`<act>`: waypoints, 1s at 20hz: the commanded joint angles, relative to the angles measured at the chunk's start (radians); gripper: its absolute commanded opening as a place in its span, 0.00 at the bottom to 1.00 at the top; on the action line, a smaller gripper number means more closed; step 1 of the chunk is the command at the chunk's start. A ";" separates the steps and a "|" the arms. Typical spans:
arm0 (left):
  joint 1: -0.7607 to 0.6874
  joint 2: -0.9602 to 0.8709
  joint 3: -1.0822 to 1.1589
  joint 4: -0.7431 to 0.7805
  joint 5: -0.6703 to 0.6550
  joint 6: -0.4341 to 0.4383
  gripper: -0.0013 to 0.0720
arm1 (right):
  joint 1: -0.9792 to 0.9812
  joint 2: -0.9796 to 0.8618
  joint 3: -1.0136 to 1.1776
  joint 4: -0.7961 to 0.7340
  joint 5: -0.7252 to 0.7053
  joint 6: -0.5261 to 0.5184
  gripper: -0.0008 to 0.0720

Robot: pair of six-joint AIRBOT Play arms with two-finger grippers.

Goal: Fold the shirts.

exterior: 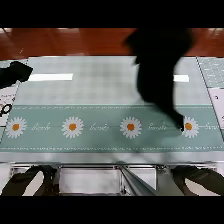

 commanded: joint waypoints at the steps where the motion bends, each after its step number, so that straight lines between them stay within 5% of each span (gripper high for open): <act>1: 0.035 0.005 0.001 0.008 0.008 -0.042 0.71 | 0.260 -0.188 -0.013 -0.132 0.006 0.064 0.04; 8: 0.067 0.009 0.001 0.007 -0.057 -0.056 0.71 | 0.423 -0.650 -0.027 0.074 -0.128 0.162 0.05; 10: 0.067 0.006 -0.003 0.006 -0.060 -0.056 0.71 | 0.409 -0.704 -0.027 0.179 -0.154 0.165 0.54; 13: 0.067 0.006 -0.041 0.007 -0.080 -0.054 0.71 | 0.278 -0.648 -0.027 0.169 -0.069 0.165 0.59; 16: 0.047 0.003 -0.115 0.007 -0.231 0.014 0.71 | 0.048 -0.494 -0.027 0.031 0.142 0.166 0.57; 20: 0.015 -0.063 -0.264 -0.121 -0.403 0.106 0.71 | -0.175 -0.258 -0.117 -0.382 0.393 0.157 0.57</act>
